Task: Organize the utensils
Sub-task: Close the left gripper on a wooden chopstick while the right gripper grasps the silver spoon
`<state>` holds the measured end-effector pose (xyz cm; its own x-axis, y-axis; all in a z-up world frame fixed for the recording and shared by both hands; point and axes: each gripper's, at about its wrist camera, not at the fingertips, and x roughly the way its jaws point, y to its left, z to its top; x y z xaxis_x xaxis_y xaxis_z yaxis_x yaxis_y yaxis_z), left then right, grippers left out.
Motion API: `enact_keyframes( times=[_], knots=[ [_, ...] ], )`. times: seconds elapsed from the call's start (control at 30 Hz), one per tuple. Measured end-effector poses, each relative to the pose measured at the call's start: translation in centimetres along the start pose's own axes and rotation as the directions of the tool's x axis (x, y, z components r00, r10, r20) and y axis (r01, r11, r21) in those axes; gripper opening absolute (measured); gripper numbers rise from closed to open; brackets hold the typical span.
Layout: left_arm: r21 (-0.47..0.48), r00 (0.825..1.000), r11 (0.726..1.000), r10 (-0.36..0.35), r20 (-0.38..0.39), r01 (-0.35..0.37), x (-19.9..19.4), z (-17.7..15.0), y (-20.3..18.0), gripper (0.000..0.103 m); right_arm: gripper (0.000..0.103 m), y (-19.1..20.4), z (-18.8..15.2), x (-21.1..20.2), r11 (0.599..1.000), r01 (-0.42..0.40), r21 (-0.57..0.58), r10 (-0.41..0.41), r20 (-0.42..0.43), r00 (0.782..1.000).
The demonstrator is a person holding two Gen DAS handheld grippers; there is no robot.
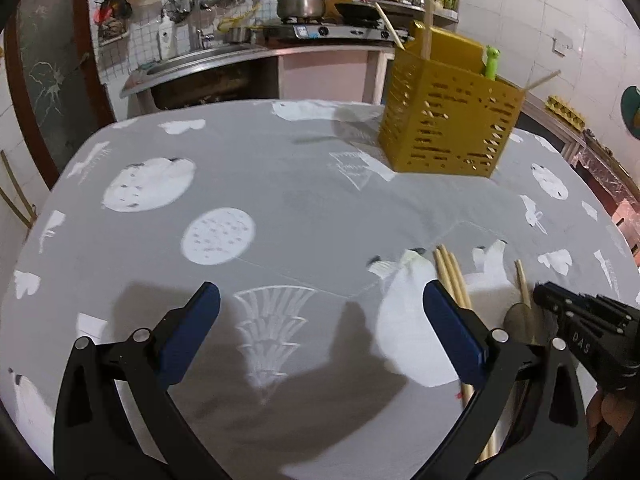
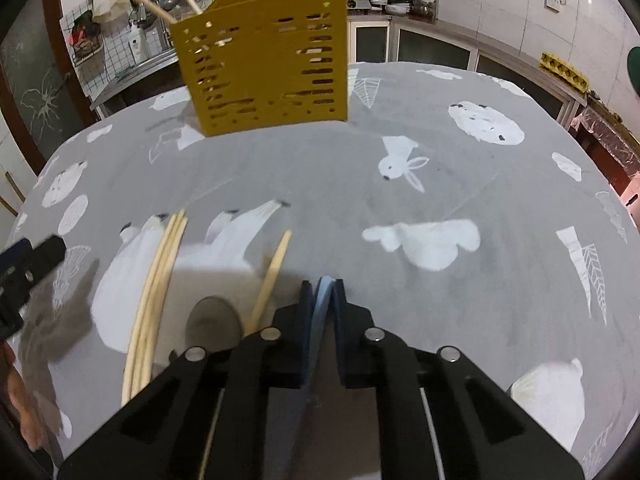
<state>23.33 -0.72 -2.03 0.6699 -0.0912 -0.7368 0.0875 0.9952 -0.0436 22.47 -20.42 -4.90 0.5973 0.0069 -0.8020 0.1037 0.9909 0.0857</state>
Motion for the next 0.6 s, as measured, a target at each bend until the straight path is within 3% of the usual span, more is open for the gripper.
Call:
enact_keyframes(
  times=[0.17,0.37,0.6],
  knots=[
    [0.022,0.999,1.000,-0.014,-0.038,0.015,1.6,-0.3,-2.1,0.097,0.008,-1.8,0.5,0.0,1.000,0.017,-0.015,-0.017,0.014,1.000],
    [0.014,0.996,0.999,-0.051,-0.078,0.053,3.0,-0.5,-3.7,0.086,0.008,-3.5,0.5,0.2,1.000,-0.005,0.011,0.005,0.015,1.000],
    [0.043,0.994,0.998,-0.039,-0.102,0.044,4.0,-1.0,-4.8,0.085,0.008,-3.5,0.4,0.3,1.000,-0.008,0.008,0.008,0.023,1.000]
  ],
)
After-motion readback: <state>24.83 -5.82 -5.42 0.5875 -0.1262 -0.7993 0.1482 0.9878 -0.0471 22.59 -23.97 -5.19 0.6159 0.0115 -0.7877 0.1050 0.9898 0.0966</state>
